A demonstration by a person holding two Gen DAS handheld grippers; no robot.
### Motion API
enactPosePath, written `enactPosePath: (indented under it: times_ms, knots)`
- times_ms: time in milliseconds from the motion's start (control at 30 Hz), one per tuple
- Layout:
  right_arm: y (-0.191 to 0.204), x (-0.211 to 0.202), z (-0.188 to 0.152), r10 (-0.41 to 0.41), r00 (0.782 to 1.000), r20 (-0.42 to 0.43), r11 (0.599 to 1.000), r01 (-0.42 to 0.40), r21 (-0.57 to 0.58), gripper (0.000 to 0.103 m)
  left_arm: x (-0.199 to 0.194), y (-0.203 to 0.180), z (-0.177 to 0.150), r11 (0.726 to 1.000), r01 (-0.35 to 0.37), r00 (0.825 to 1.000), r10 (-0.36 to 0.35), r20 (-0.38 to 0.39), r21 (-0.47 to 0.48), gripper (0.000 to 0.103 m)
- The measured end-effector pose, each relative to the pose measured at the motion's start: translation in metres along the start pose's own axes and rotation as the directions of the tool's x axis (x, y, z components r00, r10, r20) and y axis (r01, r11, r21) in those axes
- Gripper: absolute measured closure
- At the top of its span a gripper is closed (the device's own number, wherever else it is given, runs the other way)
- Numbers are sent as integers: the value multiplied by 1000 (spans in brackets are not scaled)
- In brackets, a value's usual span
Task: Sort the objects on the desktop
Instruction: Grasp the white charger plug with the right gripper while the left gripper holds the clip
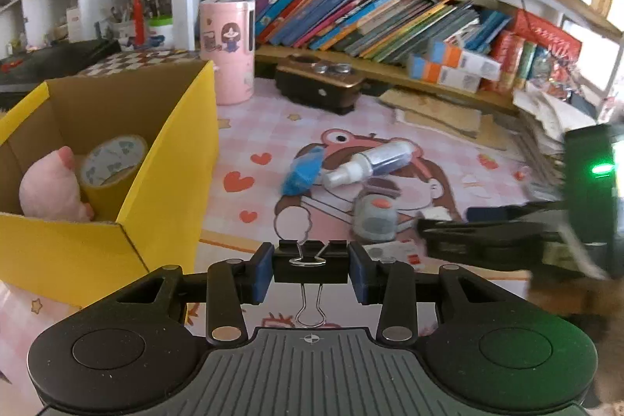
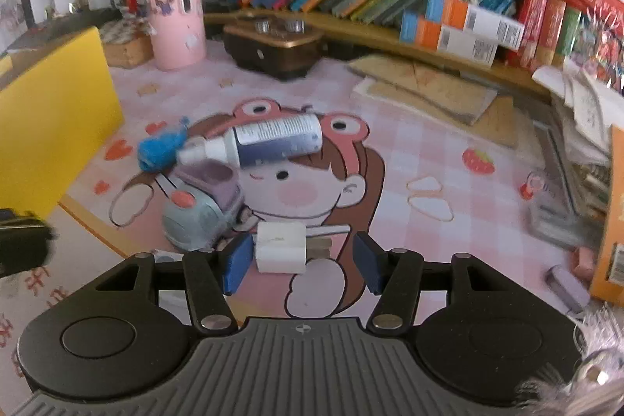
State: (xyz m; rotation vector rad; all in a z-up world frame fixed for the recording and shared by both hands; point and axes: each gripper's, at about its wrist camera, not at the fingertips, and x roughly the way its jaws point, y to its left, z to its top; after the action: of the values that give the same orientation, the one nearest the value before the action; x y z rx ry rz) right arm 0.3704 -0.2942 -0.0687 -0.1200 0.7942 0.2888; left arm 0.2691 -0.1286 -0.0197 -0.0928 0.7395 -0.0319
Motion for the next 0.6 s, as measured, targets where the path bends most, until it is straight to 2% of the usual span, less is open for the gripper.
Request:
enactPosePath:
  times_ms: [100, 200, 400, 600]
  knots:
    - [-2, 6, -5, 10, 1000, -7, 1000, -10, 11, 52, -4, 2, -2, 1000, 10, 1000, -10, -8, -8, 65]
    - [-1, 5, -6, 24, 1000, 5, 1000, -24, -7, 63, -8, 3, -3, 1000, 22, 1000, -22, -8, -18, 65]
    - [-5, -12, -12, 21, 1000, 12, 1000, -20, -4, 64, -12, -1, -1, 998, 68, 998, -68, -4, -16, 65]
    - [-13, -61, -24, 32, 999, 16, 997, -33, 68, 64, -27, -3, 2, 992, 124, 992, -124, 14, -20, 65]
